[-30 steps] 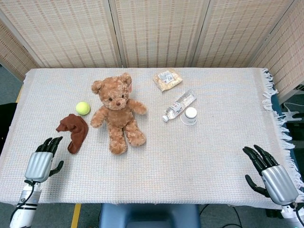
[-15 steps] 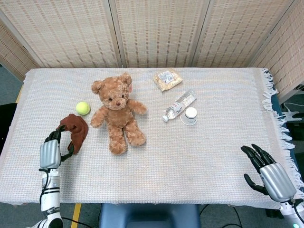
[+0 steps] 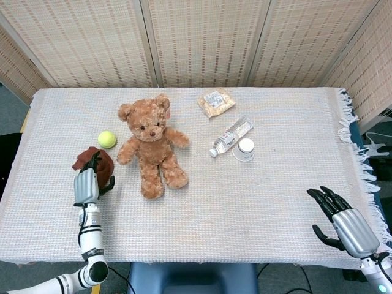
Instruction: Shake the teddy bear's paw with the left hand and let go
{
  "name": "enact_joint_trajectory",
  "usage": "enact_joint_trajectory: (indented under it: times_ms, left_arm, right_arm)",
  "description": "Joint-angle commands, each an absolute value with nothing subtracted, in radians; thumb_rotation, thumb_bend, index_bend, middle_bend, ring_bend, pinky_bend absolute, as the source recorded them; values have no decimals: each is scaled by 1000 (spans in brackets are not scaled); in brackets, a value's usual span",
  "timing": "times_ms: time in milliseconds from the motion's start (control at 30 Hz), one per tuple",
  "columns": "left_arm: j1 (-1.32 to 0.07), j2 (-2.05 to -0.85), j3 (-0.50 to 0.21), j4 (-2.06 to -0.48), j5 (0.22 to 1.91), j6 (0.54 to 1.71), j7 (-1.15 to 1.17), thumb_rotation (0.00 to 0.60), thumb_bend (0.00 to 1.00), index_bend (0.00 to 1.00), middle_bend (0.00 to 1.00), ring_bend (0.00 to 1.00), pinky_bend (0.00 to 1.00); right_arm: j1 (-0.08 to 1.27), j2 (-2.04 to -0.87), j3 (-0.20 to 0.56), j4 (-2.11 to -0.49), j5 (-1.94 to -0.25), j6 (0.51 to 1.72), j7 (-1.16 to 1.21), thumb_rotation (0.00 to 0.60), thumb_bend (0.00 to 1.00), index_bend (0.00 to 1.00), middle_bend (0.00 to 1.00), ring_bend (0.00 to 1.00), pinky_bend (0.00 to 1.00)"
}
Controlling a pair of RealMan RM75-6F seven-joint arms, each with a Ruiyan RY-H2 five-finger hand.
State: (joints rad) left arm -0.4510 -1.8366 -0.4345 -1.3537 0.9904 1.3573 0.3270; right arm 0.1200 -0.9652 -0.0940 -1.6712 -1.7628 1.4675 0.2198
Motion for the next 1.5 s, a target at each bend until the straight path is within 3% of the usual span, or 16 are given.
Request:
enact_joint_trajectory:
  times_ms: [33,567,867,1300,1500]
  left_arm:
    - [-490,-1871,-469,-1318,954,1343,343,600,341,101,219,184,298]
    - [-583,-1905,-526,-1309,827,1294,420,600,339,147,243,186,300]
    - [-612,-1898,-540,-1350,790,1309,452,600,331,241,331,218,307]
    - [-636,-1864,-536,-1464,743,1345,521,600,336,255,319,220,310]
    - [-656,-1894,-544,-1416,738,1387,517,600,335,307,382,275,324]
  right_arm:
    - [120,-964,-95,-1672,-1764,1469,223,600,313,2,79,0,164]
    - [123,-961,-98,-1670,-1769,1464,227,600,313,2,78,0,164]
    - [126,-960,-102,-1670,-1772,1457,227,600,313,3,79,0,164]
    - [127,-955,-104,-1666,-1784,1470,249,600,312,2,79,0,164]
    - [128,-956,-104,-1663,-1784,1470,252,600,313,2,79,0,164]
